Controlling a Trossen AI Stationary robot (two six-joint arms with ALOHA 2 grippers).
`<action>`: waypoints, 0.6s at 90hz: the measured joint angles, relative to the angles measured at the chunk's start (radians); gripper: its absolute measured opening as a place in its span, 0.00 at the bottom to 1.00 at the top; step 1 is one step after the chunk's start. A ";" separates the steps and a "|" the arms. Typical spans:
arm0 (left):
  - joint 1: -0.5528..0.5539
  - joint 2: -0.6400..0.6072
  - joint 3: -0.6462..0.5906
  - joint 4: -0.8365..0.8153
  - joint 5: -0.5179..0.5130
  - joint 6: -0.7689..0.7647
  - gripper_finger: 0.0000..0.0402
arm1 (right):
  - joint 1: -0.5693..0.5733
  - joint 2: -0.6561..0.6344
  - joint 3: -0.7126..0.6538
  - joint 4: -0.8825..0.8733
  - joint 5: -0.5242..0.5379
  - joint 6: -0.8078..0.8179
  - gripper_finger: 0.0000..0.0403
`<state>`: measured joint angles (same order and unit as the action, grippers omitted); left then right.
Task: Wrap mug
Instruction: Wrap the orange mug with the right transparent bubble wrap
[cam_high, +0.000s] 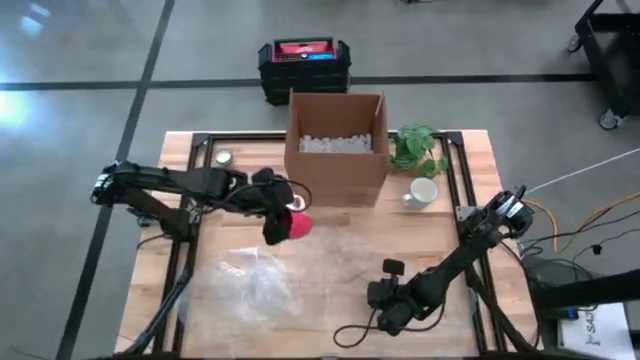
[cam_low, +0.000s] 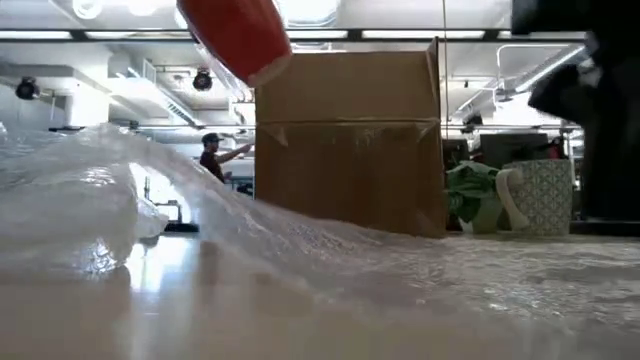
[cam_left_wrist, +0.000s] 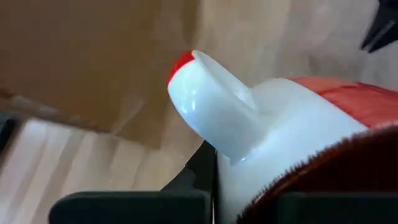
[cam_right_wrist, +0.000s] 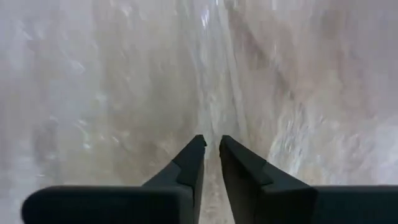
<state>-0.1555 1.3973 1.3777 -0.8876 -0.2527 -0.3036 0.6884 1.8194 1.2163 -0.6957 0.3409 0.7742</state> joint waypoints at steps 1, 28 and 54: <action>-0.004 0.003 0.000 0.009 0.002 0.000 0.00 | -0.002 0.000 0.009 -0.008 0.000 -0.005 0.15; -0.101 0.156 0.000 0.128 0.073 0.008 0.00 | 0.005 -0.062 0.166 -0.219 -0.070 0.034 0.40; -0.164 0.361 0.000 0.309 0.194 0.034 0.00 | 0.191 -0.105 0.073 -0.195 -0.135 0.406 0.46</action>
<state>-0.3198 1.7582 1.3777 -0.5783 -0.0583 -0.2699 0.8790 1.7149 1.2895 -0.8911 0.2061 1.1802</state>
